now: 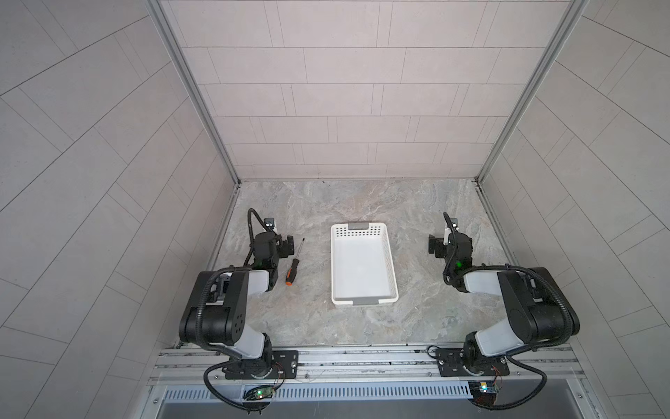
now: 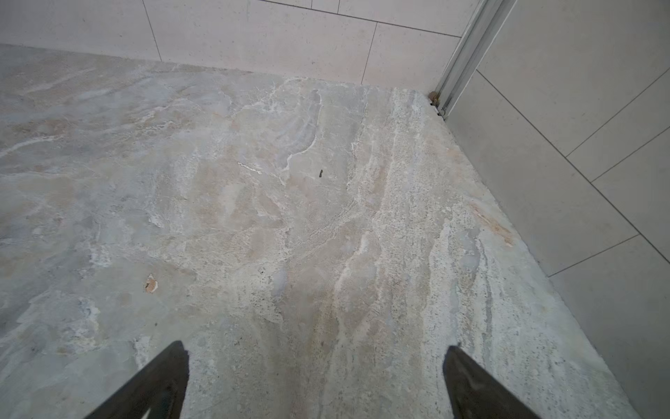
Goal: Put the screwdriver in the bin
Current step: Pick up the screwdriver from the middle-left of the table.
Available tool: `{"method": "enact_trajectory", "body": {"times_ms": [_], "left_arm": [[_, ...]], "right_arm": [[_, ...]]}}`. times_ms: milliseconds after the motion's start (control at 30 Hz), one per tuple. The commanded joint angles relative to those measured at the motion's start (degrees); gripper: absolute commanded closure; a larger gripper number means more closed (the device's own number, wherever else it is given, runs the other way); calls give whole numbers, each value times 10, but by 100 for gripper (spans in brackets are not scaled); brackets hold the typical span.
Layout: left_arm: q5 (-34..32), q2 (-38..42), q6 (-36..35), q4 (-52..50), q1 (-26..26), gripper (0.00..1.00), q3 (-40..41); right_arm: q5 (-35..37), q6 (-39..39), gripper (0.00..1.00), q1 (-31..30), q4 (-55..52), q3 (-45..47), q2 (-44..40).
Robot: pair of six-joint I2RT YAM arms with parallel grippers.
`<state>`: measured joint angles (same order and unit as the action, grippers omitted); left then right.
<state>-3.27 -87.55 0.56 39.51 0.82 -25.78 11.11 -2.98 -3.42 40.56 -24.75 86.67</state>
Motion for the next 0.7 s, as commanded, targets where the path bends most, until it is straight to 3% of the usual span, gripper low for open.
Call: {"method": "enact_trajectory", "body": {"times_ms": [0,667], "left_arm": [[-11,0,-1,5,5,0,-7],[-20,1,-5,8,12,0,-4]], "right_arm": [[2,3,0,0,3,-4,0],[3,3,0,0,5,-2,-1]]}}
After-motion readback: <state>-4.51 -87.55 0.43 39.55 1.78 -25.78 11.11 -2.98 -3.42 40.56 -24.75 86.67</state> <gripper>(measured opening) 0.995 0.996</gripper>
